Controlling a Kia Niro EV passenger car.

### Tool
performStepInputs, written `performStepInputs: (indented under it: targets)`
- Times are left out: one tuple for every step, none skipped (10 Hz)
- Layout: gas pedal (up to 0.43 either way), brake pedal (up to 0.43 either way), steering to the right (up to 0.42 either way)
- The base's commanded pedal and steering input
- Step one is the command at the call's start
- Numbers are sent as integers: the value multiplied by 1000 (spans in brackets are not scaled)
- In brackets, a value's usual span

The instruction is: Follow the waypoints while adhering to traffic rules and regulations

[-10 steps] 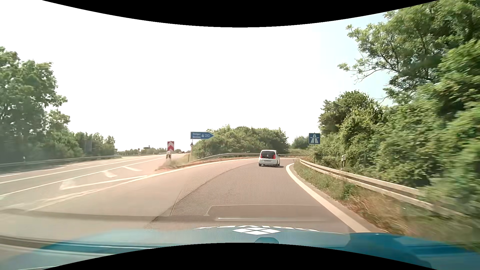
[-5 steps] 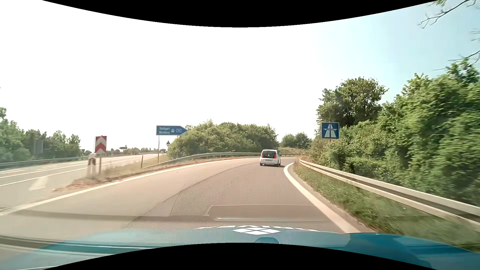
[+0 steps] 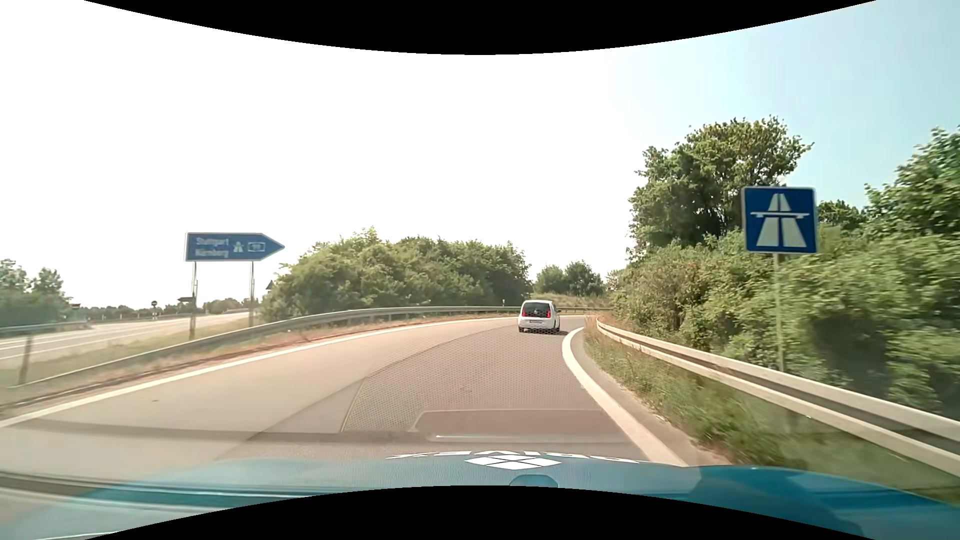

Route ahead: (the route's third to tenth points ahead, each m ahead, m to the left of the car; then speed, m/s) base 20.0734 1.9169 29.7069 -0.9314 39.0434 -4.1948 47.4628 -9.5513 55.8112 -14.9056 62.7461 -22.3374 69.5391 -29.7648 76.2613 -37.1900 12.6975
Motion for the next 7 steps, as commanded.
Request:
performStepInputs:
  targets:
    - [150, 0, 45]
    - [138, 0, 44]
    - [130, 0, 42]
    - [118, 0, 42]
    - [110, 0, 41]
    - [110, 0, 41]
    - [110, 0, 41]
